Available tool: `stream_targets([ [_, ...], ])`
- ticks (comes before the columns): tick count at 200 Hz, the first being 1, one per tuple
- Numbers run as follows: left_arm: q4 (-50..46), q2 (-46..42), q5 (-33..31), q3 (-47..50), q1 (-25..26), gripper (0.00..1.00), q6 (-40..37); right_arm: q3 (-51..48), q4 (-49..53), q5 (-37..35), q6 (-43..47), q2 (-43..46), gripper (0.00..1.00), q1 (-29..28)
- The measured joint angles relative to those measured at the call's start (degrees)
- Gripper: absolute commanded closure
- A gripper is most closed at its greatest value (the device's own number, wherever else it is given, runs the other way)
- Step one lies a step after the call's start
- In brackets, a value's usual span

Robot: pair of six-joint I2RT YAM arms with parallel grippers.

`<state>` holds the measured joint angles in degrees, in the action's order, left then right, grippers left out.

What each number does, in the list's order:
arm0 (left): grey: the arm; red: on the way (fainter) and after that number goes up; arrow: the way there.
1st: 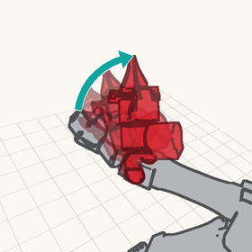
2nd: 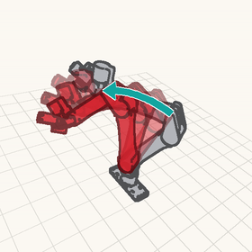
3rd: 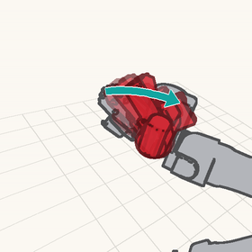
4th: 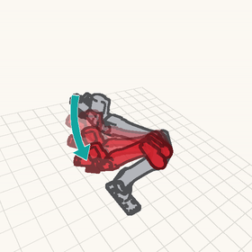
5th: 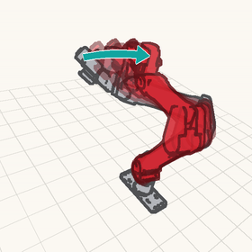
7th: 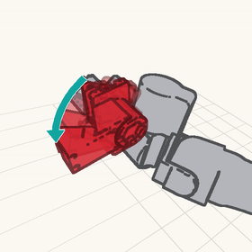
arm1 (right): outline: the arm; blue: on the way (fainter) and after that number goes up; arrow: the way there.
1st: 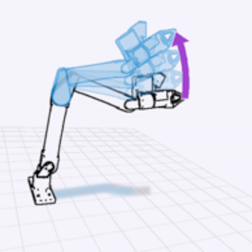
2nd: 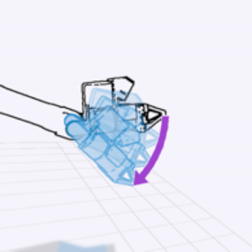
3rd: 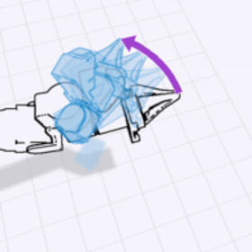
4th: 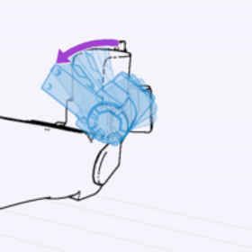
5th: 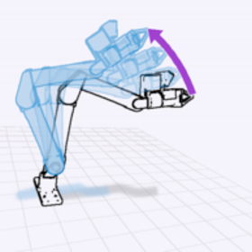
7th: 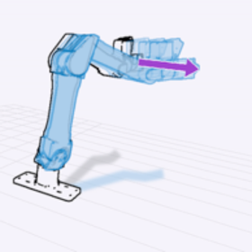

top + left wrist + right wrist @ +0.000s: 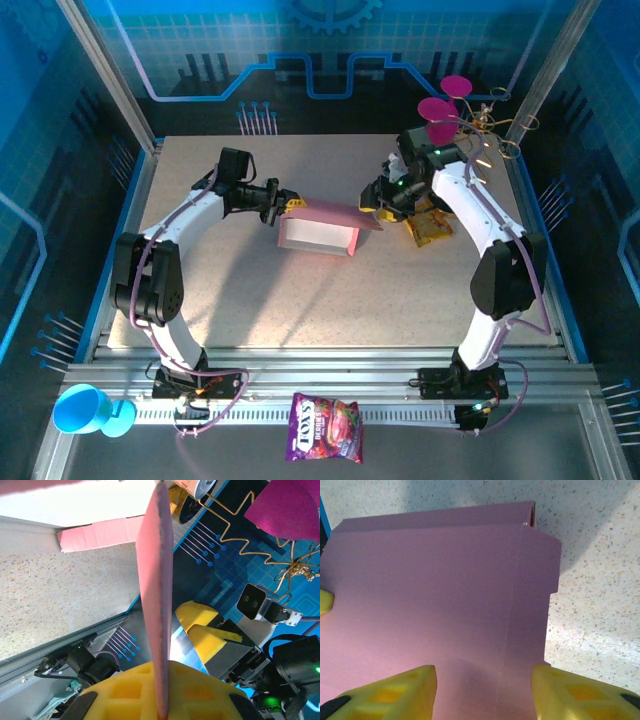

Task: Fold the paper box

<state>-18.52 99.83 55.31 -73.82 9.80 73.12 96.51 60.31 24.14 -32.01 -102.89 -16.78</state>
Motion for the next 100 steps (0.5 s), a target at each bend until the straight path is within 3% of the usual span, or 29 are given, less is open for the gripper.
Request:
stream_targets([
  [100,0.17,0.00,-0.57,0.00,-0.02,1.00,0.09,-4.90,-3.89,2.95,-3.26,0.02,0.50,-0.37],
])
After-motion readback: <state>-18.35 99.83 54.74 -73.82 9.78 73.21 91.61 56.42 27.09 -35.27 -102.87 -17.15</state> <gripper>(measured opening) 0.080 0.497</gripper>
